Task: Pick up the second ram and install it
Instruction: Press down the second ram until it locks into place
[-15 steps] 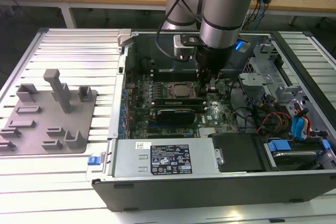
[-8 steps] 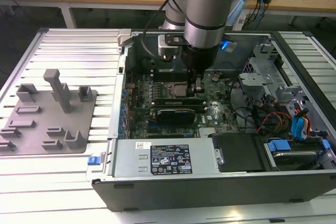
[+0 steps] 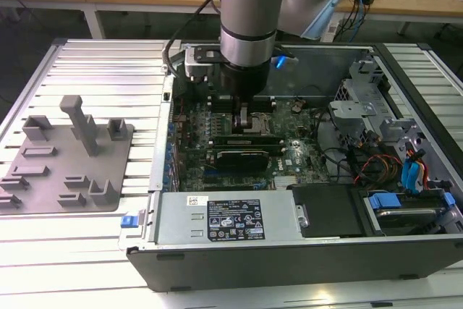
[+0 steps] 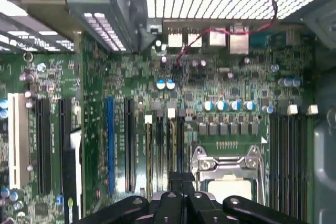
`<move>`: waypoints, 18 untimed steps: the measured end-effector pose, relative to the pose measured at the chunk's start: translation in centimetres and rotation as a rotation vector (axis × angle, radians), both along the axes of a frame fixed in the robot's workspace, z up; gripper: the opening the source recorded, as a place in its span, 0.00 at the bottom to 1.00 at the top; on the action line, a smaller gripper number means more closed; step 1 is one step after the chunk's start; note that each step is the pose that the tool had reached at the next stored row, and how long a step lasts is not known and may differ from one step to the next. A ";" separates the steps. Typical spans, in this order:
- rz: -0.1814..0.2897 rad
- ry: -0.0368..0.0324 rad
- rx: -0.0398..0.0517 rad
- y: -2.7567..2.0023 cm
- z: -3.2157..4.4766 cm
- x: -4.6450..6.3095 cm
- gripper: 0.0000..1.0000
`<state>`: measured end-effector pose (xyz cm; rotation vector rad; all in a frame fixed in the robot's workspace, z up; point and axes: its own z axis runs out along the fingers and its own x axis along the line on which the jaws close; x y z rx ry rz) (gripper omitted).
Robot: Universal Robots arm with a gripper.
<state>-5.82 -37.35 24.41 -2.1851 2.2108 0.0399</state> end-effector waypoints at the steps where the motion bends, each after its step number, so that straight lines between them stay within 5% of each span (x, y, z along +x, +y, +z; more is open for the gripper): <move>1: 0.000 0.0000 -0.0001 0.00 0.00 0.0 0.08; 18: 0.000 0.0001 -0.0001 -0.01 -1.52 -0.5 0.08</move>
